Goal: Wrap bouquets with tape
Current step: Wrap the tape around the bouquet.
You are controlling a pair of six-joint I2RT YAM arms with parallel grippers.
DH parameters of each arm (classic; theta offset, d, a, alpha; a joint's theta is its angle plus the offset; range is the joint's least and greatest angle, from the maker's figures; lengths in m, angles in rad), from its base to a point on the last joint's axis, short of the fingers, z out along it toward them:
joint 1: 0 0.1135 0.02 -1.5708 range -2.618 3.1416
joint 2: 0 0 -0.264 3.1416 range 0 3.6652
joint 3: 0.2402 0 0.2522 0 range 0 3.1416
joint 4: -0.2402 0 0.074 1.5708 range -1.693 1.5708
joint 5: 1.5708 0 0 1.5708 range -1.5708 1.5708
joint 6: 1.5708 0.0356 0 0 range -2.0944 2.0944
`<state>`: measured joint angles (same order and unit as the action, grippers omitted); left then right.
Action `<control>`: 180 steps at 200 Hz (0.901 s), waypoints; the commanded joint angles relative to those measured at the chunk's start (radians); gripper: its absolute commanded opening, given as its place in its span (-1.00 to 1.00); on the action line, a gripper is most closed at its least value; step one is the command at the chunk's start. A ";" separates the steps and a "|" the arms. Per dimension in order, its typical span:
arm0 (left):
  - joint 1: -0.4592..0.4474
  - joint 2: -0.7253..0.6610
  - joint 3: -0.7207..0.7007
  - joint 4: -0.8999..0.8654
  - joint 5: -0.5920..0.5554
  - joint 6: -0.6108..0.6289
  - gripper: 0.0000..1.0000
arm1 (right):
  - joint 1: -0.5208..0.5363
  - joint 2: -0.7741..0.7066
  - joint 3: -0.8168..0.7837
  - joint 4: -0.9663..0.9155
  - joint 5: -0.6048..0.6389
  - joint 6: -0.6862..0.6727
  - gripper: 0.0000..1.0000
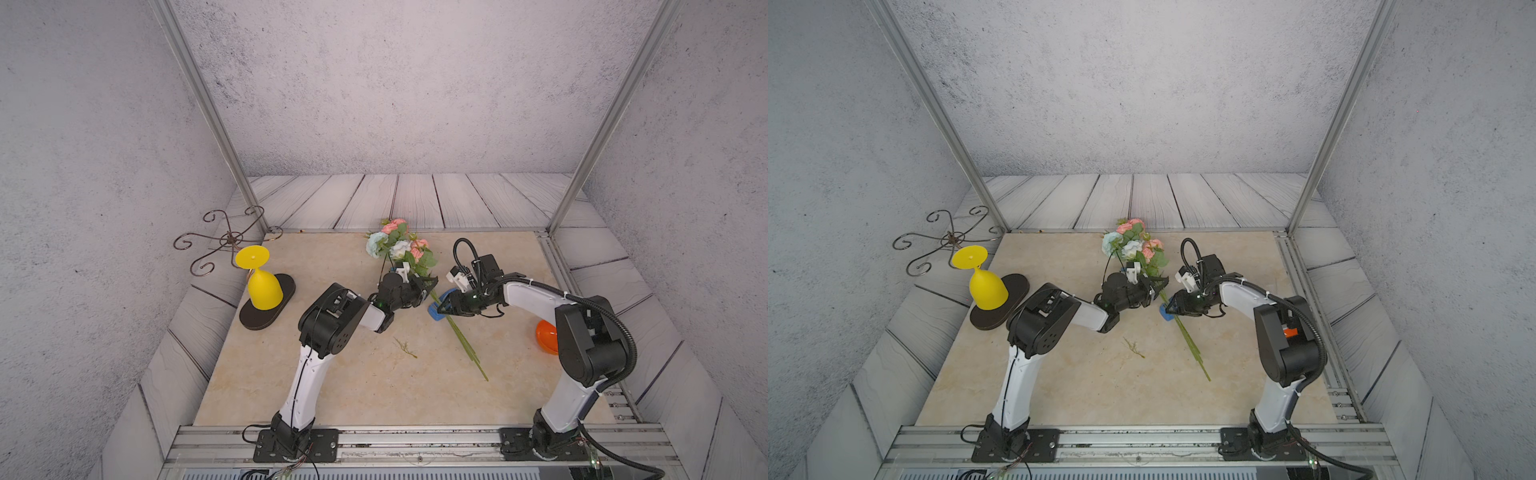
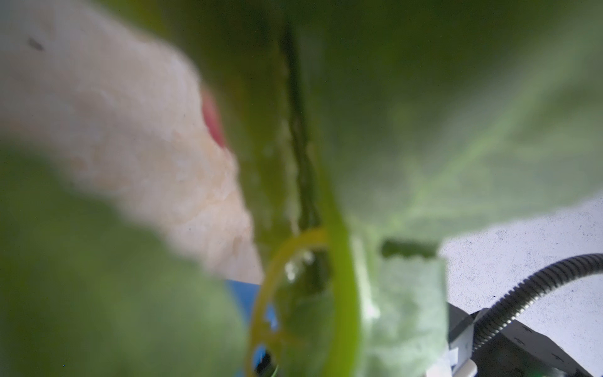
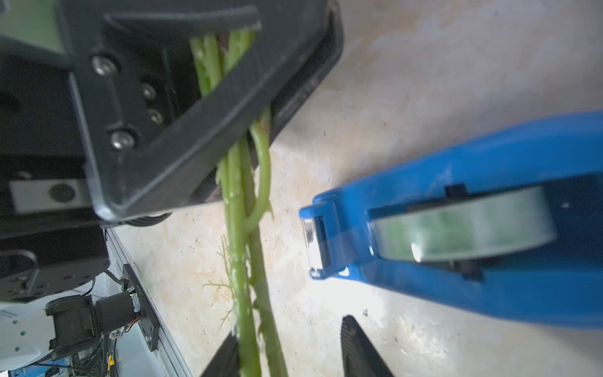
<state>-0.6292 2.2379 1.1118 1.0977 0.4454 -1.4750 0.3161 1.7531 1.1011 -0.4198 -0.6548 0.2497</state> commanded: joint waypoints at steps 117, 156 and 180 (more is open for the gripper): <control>0.002 -0.054 0.006 0.088 0.030 -0.007 -1.00 | -0.054 -0.072 -0.083 0.189 0.042 0.209 -0.13; -0.001 -0.063 -0.026 0.098 0.002 -0.008 -1.00 | -0.044 -0.080 -0.053 0.128 0.005 0.175 -0.13; 0.000 -0.041 0.012 0.098 0.021 -0.010 -1.00 | -0.036 -0.116 -0.108 0.218 -0.059 0.248 0.06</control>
<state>-0.6266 2.2192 1.0916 1.1275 0.4431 -1.4937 0.2699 1.6512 1.0195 -0.2379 -0.6491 0.4488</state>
